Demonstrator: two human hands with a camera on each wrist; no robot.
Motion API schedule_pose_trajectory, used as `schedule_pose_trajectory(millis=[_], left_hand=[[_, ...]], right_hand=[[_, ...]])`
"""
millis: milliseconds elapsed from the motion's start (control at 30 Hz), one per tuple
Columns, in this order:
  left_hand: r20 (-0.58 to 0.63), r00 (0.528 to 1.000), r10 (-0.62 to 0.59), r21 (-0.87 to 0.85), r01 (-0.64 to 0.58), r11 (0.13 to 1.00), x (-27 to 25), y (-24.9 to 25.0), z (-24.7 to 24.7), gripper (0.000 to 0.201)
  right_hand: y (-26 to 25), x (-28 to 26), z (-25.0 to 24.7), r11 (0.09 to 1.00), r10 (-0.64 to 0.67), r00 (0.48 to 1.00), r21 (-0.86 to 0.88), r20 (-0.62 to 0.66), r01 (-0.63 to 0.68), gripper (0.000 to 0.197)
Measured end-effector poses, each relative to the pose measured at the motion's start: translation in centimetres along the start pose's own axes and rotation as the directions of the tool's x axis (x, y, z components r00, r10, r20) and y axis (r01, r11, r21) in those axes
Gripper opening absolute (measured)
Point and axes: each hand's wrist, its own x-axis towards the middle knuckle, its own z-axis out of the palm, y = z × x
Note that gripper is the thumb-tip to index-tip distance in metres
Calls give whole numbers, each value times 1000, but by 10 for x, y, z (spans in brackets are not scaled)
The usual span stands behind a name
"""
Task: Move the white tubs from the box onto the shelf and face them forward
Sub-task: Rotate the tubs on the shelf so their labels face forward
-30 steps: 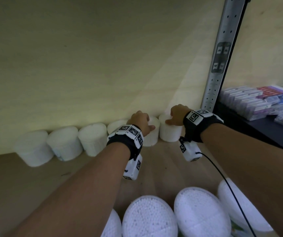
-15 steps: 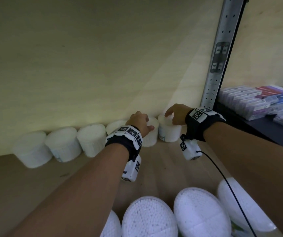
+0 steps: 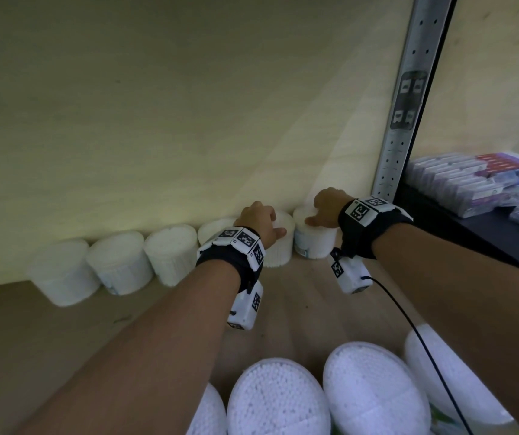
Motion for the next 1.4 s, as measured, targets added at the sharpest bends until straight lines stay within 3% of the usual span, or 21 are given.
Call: schedule_pose_trajectory(millis=[233,400,533,633,967,1167,1300,1400], left_hand=[[1,1000,-3,-5,3,1000,0,-1,1,44],[-6,1000,1,-14,-1,1000,1,-2,2,44],[-2,1000,2,-10,-2,1000,1,-2,1,44],[5,1000,-2,-4,2,1000,1,-2,1,44],[-7,1000,-3,-27,3,1000,1,-2,2,43],[-1,1000,-1,-42,1,999,0,-2,0,43],[1,1000,-6,-41,6,999,0,-3,0,44],[-6,1000,-5,-47,5,999,1,-3,1,45]], right_hand=[[5,-4,-6,990,-114,992,93,56,108,51],[3,-2,-3,998,-49,998,39,-43,50,43],[1,0,4,1000,9,1000,-19,-24,-9,63],[1,3,5,1000,16,1000,1,-7,-16,66],[7,-3,-4,992,-93,994,92,53,88,46],[6,-4,-7,996,5,995,93,-96,4,40],[2,-1,2,999,39,998,37,-40,-38,65],[0,3,5,1000,15,999,18,-34,-14,62]])
